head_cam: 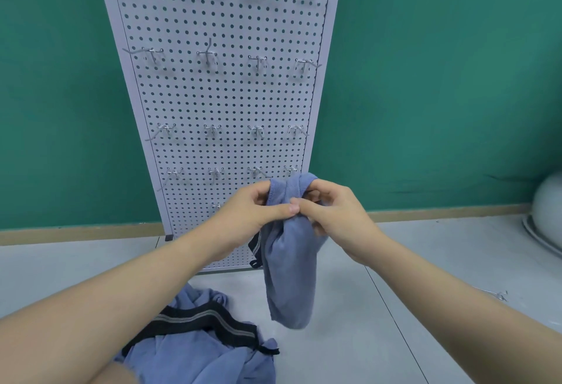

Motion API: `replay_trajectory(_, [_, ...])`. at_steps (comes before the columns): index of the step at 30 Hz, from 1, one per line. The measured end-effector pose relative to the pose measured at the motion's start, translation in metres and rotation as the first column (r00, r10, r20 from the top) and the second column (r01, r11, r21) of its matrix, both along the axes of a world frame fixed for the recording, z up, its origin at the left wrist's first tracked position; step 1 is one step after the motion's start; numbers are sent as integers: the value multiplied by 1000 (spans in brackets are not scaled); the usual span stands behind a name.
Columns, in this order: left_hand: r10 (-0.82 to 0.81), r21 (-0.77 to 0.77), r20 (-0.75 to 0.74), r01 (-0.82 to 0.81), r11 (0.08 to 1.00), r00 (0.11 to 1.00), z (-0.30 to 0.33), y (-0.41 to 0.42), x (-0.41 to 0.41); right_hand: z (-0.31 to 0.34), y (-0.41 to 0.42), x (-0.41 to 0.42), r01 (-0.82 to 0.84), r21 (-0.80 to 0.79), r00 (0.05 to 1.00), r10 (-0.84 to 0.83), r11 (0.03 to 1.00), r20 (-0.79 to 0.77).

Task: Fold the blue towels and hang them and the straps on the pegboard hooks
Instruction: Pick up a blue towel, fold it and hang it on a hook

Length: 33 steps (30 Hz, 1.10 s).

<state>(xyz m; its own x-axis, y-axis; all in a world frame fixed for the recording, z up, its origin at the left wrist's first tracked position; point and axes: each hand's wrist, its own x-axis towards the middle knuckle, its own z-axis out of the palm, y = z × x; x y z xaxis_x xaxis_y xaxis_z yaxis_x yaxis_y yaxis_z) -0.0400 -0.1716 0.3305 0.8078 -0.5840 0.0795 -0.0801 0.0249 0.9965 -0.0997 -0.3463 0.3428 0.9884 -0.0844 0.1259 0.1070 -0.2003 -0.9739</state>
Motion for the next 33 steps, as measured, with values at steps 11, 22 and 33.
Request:
replay_trajectory(11, [54,49,-4,-54,997,999,-2,2,4,-2,1,8,146,-64,989,-143,987,47])
replay_trajectory(22, [289,24,-30,-289,957,957,1,14,22,2,-24,26,207,184,977,-214,961,20])
replay_trajectory(33, [228,4,-114,-229,973,967,-3,23,12,-10,-18,28,3,174,993,18,985,-119])
